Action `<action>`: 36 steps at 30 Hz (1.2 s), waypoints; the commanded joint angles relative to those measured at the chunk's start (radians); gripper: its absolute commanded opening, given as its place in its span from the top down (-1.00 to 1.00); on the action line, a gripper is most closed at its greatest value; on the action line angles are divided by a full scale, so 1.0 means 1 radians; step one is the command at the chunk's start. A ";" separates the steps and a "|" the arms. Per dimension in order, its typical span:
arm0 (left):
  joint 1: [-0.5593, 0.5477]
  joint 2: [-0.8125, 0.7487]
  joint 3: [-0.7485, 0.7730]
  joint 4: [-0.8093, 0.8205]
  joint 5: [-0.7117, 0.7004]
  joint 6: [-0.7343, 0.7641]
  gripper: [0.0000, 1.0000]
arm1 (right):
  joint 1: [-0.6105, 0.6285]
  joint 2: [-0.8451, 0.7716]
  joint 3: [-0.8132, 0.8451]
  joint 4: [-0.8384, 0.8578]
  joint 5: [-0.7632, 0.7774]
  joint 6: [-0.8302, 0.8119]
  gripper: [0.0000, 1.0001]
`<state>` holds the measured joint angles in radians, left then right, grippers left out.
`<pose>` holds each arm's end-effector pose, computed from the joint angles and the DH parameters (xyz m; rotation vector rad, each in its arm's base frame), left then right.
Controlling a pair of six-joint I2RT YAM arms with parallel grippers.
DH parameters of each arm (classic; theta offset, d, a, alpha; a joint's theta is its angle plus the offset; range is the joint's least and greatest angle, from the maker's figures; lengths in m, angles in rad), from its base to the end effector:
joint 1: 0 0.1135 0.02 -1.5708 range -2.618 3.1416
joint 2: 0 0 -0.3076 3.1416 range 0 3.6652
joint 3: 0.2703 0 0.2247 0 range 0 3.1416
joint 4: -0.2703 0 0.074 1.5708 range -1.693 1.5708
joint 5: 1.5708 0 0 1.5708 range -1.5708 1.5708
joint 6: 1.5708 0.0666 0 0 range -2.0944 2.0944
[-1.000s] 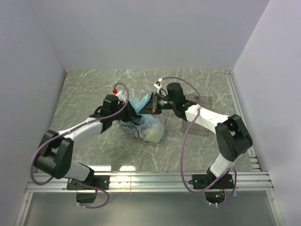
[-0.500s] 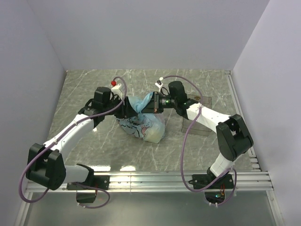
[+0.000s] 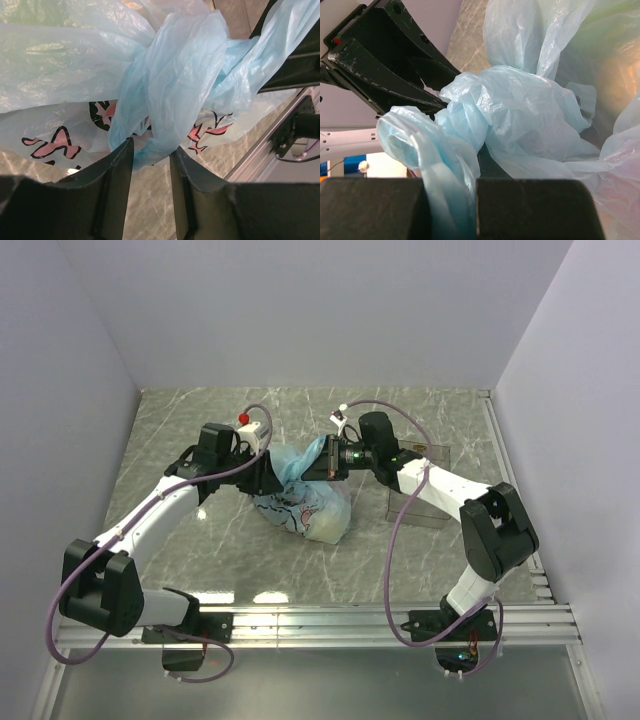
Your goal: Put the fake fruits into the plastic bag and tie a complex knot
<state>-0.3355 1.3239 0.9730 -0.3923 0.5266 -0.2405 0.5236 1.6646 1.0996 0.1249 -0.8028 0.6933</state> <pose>0.2398 -0.1191 0.3046 0.3880 2.3256 -0.8972 0.2988 0.2278 0.3032 -0.3954 2.1957 1.5315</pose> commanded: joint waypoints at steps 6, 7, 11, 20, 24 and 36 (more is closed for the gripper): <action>0.001 -0.025 0.023 -0.028 -0.007 0.089 0.08 | -0.011 -0.019 0.042 0.013 -0.026 -0.012 1.00; 0.001 -0.025 0.023 -0.029 -0.011 0.092 0.06 | -0.011 -0.019 0.042 0.013 -0.026 -0.012 1.00; 0.001 -0.028 0.023 -0.025 -0.023 0.102 0.05 | -0.011 -0.020 0.040 0.013 -0.027 -0.011 1.00; 0.001 -0.006 0.038 -0.049 0.013 0.138 0.99 | -0.010 -0.026 0.032 0.015 -0.026 -0.012 1.00; 0.000 -0.034 0.026 0.010 0.198 0.086 0.99 | -0.010 -0.022 0.023 0.039 -0.029 0.017 1.00; -0.112 0.073 -0.151 0.547 0.100 -0.261 0.99 | -0.010 -0.046 -0.023 0.162 -0.039 0.118 1.00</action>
<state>-0.4454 1.3396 0.8261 -0.0662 0.6918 -0.3717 0.5190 1.6646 1.0885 0.1986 -0.8181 0.7700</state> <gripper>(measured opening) 0.012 0.008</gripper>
